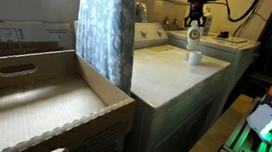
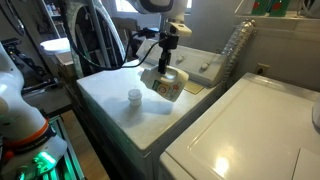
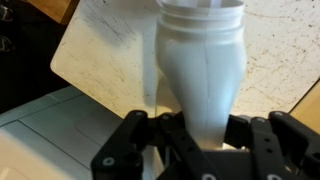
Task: Pour some fabric softener into its lid
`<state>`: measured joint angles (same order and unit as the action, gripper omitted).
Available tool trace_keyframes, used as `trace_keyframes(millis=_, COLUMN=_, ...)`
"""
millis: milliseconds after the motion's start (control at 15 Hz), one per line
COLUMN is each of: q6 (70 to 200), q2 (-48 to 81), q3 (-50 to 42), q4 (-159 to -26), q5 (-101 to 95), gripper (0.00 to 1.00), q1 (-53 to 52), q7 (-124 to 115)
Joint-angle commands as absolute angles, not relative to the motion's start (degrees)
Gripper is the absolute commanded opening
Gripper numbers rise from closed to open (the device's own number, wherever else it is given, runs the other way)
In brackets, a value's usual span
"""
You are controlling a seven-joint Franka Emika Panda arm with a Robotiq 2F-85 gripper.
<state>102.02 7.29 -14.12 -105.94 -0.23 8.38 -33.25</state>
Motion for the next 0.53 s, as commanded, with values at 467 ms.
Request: trace_keyframes(millis=467, q6=105.9, q2=6.3, q3=-12.8, q4=-109.0, q5=-6.8, gripper=0.0, q1=7.9, q7=-35.7)
